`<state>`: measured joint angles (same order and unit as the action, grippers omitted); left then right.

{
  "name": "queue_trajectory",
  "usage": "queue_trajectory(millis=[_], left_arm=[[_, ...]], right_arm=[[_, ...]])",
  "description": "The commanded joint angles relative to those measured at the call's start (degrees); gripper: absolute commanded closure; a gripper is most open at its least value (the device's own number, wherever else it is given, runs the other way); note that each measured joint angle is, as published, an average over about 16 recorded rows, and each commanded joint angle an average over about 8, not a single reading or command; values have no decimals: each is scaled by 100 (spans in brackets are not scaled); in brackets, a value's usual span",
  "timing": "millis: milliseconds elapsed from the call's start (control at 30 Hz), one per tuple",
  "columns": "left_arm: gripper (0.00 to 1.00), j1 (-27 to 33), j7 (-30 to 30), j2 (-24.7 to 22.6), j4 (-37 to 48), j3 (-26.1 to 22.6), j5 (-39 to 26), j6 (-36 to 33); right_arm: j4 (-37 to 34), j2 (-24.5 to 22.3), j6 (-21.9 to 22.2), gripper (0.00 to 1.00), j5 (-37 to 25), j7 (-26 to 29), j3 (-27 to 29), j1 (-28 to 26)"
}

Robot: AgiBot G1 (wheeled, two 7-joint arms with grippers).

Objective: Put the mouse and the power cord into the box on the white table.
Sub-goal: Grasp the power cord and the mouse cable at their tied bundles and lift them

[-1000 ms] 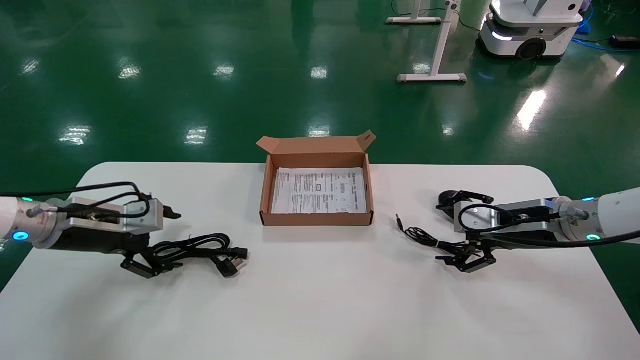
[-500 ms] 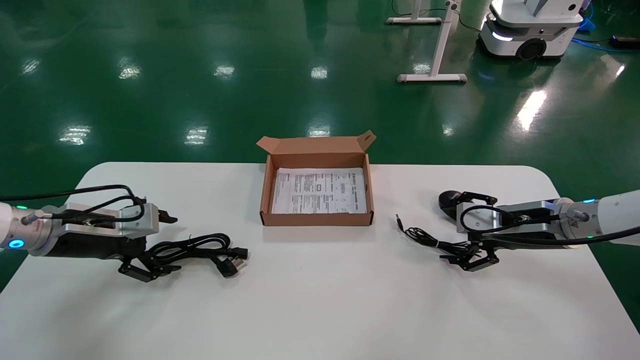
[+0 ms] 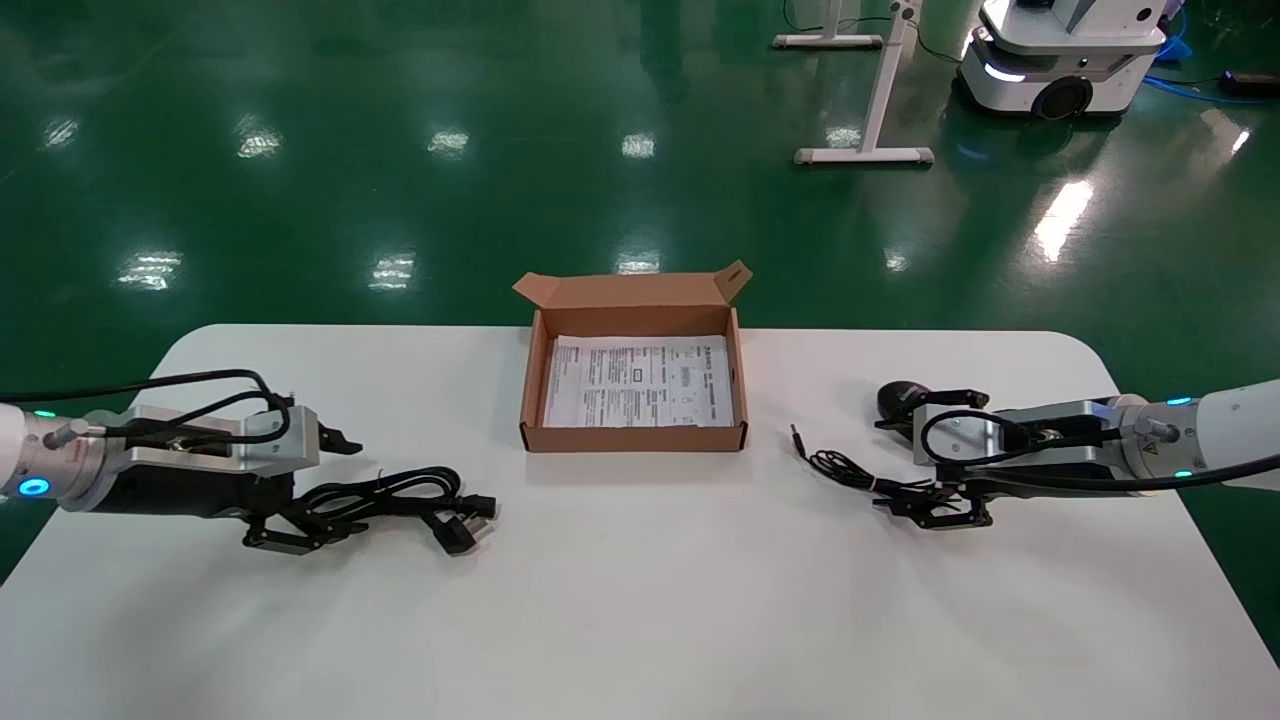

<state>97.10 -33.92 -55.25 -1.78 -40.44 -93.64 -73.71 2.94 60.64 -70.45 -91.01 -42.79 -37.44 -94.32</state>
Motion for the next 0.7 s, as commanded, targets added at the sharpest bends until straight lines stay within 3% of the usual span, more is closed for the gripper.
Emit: queue_trajectory(millis=[33,700], left_arm=[[100,-3,4,1,-8,0,1,-2],[100,-10,13,8,-33,1,9,-16]], right_arm=[[10,-3,-2,100,3,2,1,4],[37,-12,-13,100,11,14,6,15]])
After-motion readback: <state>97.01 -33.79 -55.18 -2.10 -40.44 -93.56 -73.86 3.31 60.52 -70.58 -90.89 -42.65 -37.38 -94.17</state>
